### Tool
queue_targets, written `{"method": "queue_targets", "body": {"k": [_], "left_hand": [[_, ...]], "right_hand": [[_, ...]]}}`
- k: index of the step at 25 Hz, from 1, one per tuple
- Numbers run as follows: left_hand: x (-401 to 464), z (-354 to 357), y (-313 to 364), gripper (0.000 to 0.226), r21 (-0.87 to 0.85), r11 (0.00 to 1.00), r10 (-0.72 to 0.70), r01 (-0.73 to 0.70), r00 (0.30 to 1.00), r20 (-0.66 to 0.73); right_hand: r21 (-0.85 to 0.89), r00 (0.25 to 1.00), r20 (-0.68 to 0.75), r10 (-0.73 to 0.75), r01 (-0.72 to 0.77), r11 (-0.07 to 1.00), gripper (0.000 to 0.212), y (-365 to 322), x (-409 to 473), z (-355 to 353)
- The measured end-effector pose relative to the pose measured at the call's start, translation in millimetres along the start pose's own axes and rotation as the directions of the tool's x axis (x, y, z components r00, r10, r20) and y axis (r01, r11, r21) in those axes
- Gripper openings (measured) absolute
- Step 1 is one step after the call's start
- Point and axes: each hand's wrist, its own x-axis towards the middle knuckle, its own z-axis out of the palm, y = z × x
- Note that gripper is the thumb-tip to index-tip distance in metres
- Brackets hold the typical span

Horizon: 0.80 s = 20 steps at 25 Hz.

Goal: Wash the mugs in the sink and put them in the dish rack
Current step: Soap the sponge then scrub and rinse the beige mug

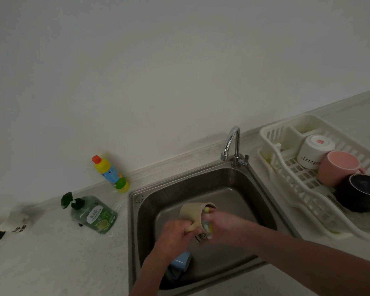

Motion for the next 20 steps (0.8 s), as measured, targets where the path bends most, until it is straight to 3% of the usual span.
{"method": "queue_targets", "body": {"k": [1,2,3,4,5,6,7,8,9,10,11,12,13,14,15,16,17,18,19,20], "left_hand": [[-1,-2,-2,0.043,-0.011,1.000,0.000,0.000,1.000,-0.008],[0,-4,-6,0.045,-0.014,1.000,0.013,-0.013,1.000,-0.017],[1,-6,-7,0.047,-0.002,1.000,0.015,-0.015,1.000,-0.017],[3,-9,-8,0.046,0.027,0.999,0.023,-0.022,1.000,-0.006],[4,-10,-7,0.044,0.055,0.998,0.025,-0.026,1.000,0.014],[5,-8,-5,0.043,0.078,0.996,0.042,-0.045,0.998,0.038],[6,-6,-3,0.043,0.097,0.994,0.054,-0.059,0.997,0.055],[7,-4,0,0.044,0.110,0.992,0.061,-0.067,0.996,0.061],[8,-2,2,0.045,0.110,0.992,0.048,-0.054,0.997,0.060],[9,-1,3,0.048,0.110,0.993,0.043,-0.048,0.998,0.047],[10,0,2,0.052,0.104,0.994,0.037,-0.040,0.999,0.031],[11,-1,2,0.054,0.104,0.994,0.040,-0.042,0.999,0.023],[11,-2,3,0.052,0.104,0.994,0.037,-0.039,0.999,0.021],[10,-3,2,0.051,0.112,0.993,0.029,-0.031,0.999,0.018],[8,-5,1,0.049,0.119,0.993,0.012,-0.014,1.000,0.018],[6,-8,2,0.045,0.131,0.991,-0.006,0.003,1.000,0.022],[4,-9,2,0.041,0.141,0.990,-0.019,0.015,0.999,0.032],[3,-9,3,0.038,0.150,0.989,-0.015,0.009,0.999,0.042],[2,-7,6,0.036,0.161,0.987,-0.002,-0.008,0.998,0.063],[2,-2,12,0.034,0.173,0.985,0.011,-0.026,0.996,0.086]], "right_hand": [[0.147,1.000,0.006,0.009,-0.009,0.989,0.030,-4,-3,-3],[0.076,1.000,-0.010,-0.029,0.029,0.997,0.031,-7,-8,-6],[-0.192,0.995,-0.009,-0.095,0.091,0.977,0.031,-9,-13,-11],[-0.579,0.983,0.047,-0.179,0.172,0.797,0.031,-10,-16,-17],[-0.906,0.962,0.152,-0.227,0.228,0.358,0.030,-9,-17,-25],[-0.965,0.951,0.248,-0.183,0.227,-0.129,0.029,-8,-15,-30],[-0.855,0.953,0.267,-0.140,0.168,-0.490,0.031,-7,-8,-34],[-0.767,0.956,0.266,-0.127,0.130,-0.629,0.036,-6,-2,-35],[-0.850,0.951,0.255,-0.173,0.136,-0.508,0.042,-1,3,-29],[-0.991,0.960,0.136,-0.246,0.129,-0.044,0.047,-1,5,-18],[-0.875,0.977,0.003,-0.212,0.105,0.472,0.045,-5,3,-7],[-0.571,0.988,-0.032,-0.151,0.106,0.814,0.037,-13,-4,2],[-0.227,0.992,-0.060,-0.109,0.092,0.969,0.029,-17,-14,8],[-0.037,0.992,-0.063,-0.108,0.105,0.994,0.024,-15,-17,4],[-0.028,0.991,-0.017,-0.134,0.133,0.991,0.025,-16,-18,-3],[-0.227,0.986,0.024,-0.163,0.164,0.960,0.027,-14,-19,-13],[-0.563,0.978,0.083,-0.192,0.205,0.801,0.029,-11,-23,-23],[-0.874,0.980,0.108,-0.166,0.173,0.454,0.031,-6,-27,-25],[-0.988,0.965,0.152,-0.212,0.151,-0.024,0.033,1,-18,-35],[-0.937,0.937,0.215,-0.277,0.117,-0.329,0.036,8,-7,-44]]}}
